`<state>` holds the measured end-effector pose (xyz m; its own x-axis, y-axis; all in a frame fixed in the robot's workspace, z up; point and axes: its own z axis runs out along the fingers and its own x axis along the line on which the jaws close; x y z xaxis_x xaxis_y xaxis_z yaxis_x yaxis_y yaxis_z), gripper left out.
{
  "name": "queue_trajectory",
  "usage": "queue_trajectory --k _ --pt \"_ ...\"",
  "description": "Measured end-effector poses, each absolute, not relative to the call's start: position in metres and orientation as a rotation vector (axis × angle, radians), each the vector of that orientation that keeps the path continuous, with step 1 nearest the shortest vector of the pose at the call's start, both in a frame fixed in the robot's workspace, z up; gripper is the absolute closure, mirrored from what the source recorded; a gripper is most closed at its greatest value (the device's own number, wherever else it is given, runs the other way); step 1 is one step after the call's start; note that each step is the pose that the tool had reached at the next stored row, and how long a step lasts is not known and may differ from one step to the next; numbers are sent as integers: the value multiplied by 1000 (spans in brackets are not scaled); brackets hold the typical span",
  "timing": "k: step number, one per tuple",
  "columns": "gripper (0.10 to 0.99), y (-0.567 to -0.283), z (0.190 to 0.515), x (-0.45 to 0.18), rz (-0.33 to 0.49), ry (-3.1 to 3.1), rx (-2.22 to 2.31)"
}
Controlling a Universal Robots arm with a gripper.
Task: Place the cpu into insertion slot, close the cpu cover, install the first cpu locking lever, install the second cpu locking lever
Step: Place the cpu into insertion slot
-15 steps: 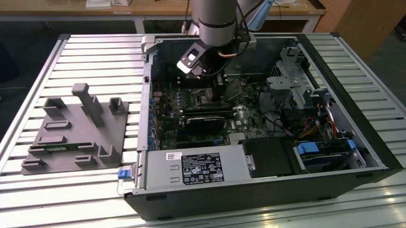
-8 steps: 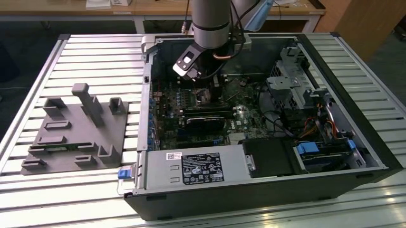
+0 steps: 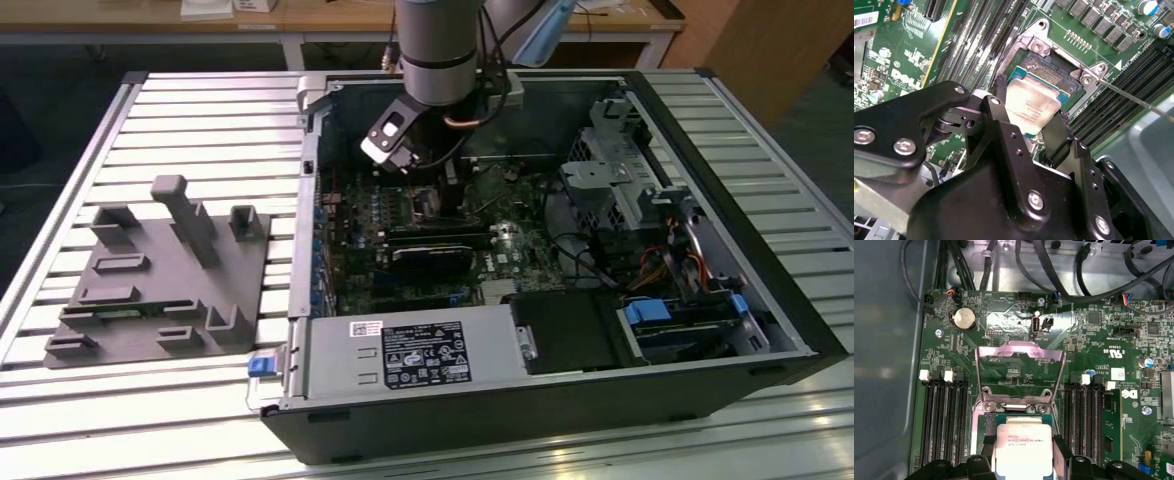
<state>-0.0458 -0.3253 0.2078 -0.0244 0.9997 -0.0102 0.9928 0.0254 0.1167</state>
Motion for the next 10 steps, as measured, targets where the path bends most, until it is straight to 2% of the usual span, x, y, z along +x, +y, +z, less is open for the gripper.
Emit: queue_trajectory --k 10 --pt "549 -322 202 -48 116 2143 2168"
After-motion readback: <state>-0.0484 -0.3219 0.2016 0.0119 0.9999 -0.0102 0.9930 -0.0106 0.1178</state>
